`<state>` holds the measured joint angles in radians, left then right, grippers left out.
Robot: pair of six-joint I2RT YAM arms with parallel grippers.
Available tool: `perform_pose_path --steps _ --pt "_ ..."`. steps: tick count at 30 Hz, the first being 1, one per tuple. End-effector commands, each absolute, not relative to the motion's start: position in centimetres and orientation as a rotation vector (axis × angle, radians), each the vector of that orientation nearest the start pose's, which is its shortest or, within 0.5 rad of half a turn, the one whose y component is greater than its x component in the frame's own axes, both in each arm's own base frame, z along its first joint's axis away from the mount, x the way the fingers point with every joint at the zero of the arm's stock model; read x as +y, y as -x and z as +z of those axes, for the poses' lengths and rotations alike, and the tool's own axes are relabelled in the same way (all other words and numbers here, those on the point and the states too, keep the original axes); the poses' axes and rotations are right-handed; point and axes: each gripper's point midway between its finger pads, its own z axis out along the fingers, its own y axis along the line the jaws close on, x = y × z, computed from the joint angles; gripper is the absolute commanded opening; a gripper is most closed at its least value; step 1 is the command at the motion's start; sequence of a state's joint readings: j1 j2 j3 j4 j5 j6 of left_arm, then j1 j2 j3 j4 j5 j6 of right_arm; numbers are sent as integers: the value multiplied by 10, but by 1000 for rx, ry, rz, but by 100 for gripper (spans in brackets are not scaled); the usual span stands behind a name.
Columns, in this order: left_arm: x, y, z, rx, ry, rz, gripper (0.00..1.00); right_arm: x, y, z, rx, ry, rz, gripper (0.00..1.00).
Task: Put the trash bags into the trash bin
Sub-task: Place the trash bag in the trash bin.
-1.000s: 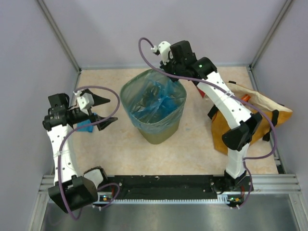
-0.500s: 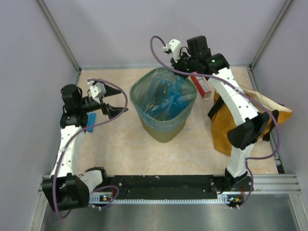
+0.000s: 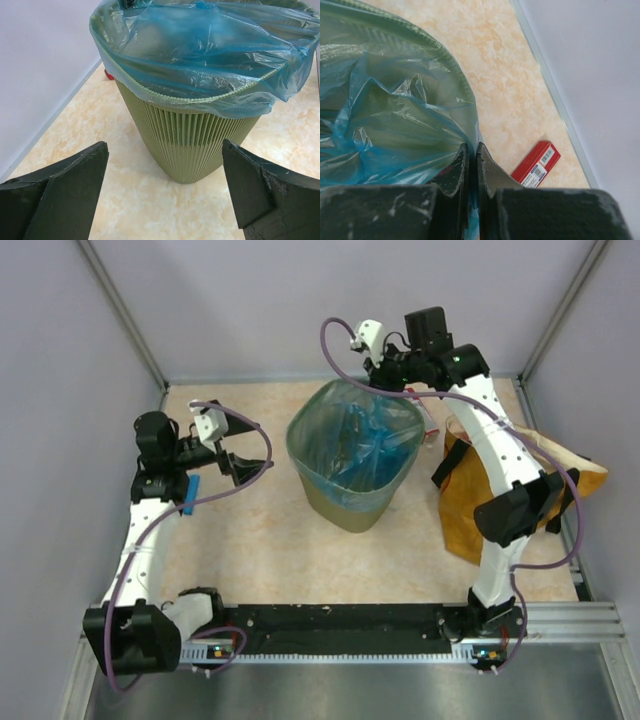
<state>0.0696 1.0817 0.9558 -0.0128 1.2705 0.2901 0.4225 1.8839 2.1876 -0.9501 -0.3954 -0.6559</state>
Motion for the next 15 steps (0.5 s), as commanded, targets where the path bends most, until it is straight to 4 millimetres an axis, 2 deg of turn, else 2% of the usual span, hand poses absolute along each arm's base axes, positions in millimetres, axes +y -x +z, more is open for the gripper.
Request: perform_pose_path --steps 1,3,6,8,10,13,15 --pt "-151 -285 338 1226 -1094 -778 99 242 -450 373 1556 1292 200 0" --pt "-156 -282 339 1216 -1097 -795 99 241 -452 377 1557 1278 187 3" --pt "-163 -280 341 1214 -1079 -843 99 238 -452 377 1572 1265 177 22" --pt "-165 -282 342 1213 -1076 -858 99 238 -453 373 1581 1265 177 30" --pt "-177 -279 341 1198 -1099 -891 99 238 -454 371 1585 1265 177 39" --pt "-186 -284 338 1191 -1111 -893 98 237 -458 369 1593 1263 163 50" --pt "-191 -292 334 1203 -1113 -914 97 237 -460 369 1597 1257 157 55"
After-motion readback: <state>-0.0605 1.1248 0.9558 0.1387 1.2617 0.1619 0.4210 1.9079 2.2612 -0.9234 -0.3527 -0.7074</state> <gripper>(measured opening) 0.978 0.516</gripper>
